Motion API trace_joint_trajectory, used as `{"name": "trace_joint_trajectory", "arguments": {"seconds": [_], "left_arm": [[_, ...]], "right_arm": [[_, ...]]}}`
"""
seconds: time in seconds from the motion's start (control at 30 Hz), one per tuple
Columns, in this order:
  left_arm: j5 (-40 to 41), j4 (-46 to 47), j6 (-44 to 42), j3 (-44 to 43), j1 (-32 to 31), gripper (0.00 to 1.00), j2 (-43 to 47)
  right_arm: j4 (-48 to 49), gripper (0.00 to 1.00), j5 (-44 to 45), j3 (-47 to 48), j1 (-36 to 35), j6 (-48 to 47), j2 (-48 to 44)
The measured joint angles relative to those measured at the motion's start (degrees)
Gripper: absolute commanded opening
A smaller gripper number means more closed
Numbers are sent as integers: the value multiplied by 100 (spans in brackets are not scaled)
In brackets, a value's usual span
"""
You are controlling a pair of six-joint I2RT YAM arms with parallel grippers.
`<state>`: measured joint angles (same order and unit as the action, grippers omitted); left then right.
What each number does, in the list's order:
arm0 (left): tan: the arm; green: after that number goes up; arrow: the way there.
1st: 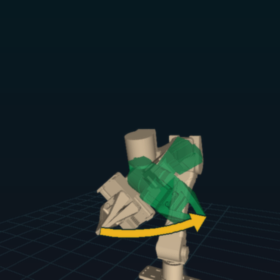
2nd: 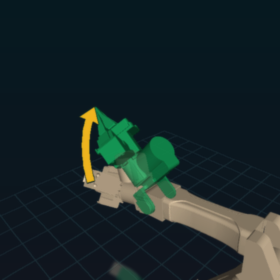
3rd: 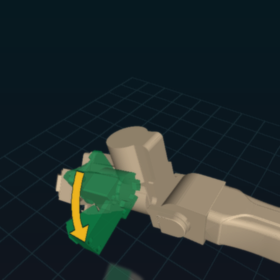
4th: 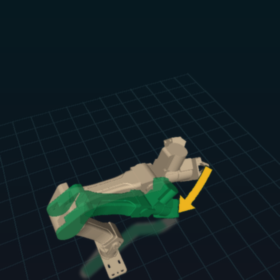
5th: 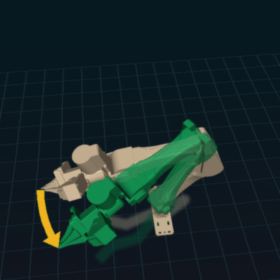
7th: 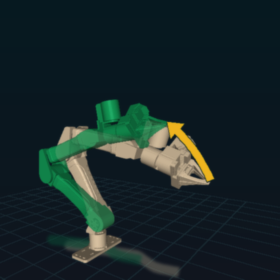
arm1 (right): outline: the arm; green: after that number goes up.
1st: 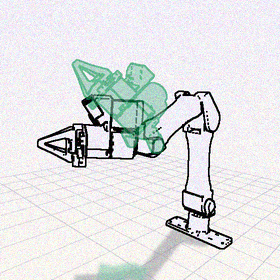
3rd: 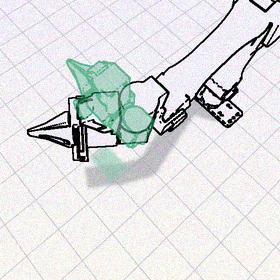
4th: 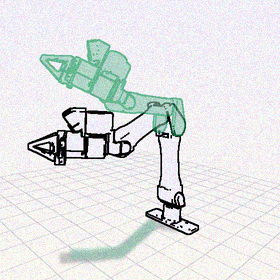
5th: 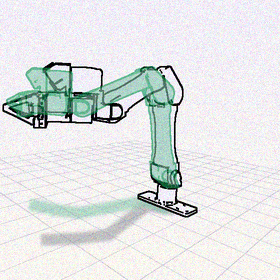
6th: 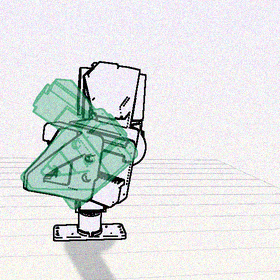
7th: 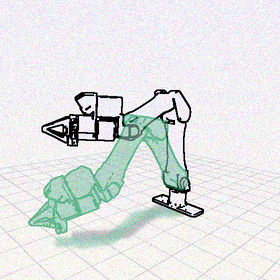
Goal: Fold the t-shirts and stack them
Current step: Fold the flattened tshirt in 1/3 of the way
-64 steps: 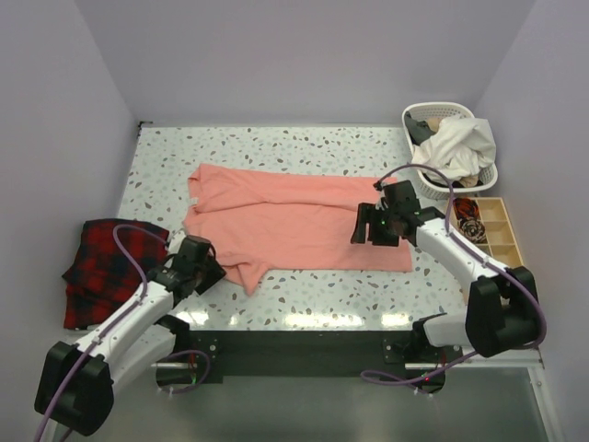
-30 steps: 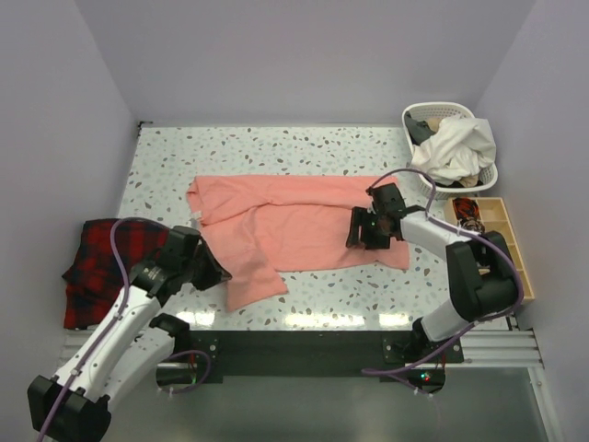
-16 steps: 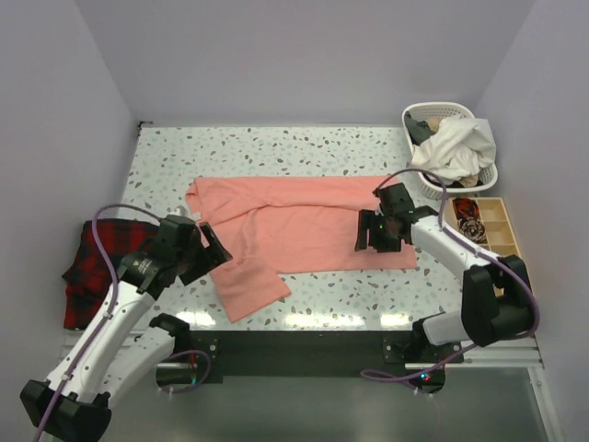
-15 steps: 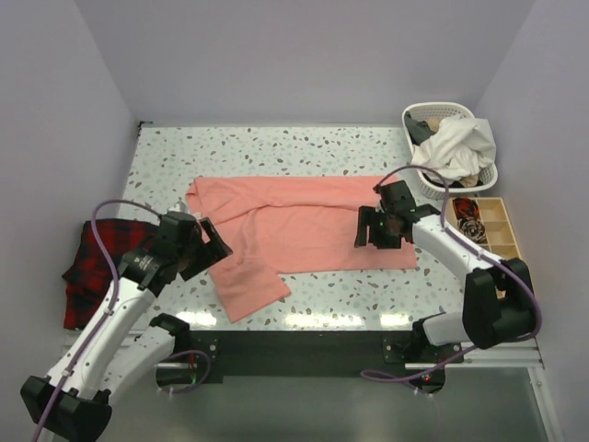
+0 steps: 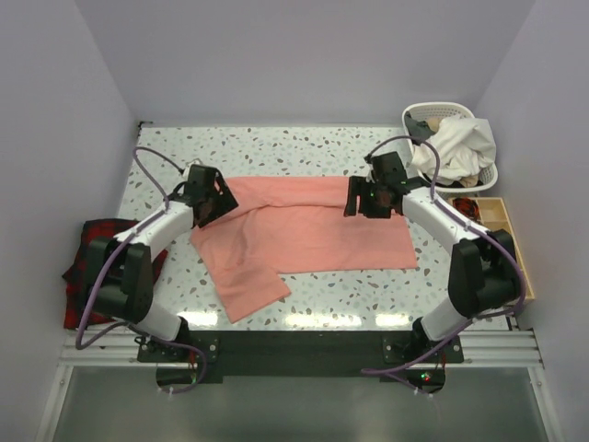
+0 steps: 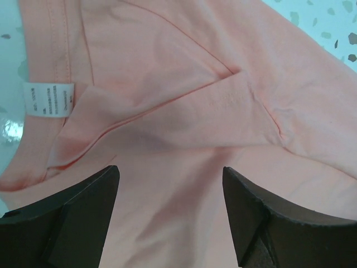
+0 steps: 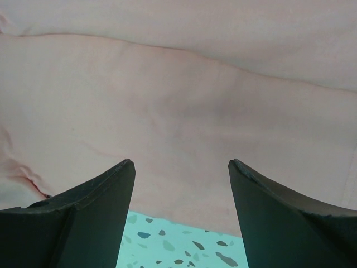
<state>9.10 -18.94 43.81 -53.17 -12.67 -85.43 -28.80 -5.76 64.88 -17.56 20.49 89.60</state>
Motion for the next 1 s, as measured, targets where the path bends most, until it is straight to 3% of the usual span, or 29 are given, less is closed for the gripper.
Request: {"name": "trace_joint_trajectory", "arguments": {"seconds": [0.47, 1.0], "left_arm": [[-192, 1220, -605, -756, 35, 78, -1434], [-337, 1274, -708, -977, 35, 72, -2074]], "right_arm": [[31, 72, -153, 0, 0, -55, 686], [33, 72, -173, 0, 0, -105, 859]]}}
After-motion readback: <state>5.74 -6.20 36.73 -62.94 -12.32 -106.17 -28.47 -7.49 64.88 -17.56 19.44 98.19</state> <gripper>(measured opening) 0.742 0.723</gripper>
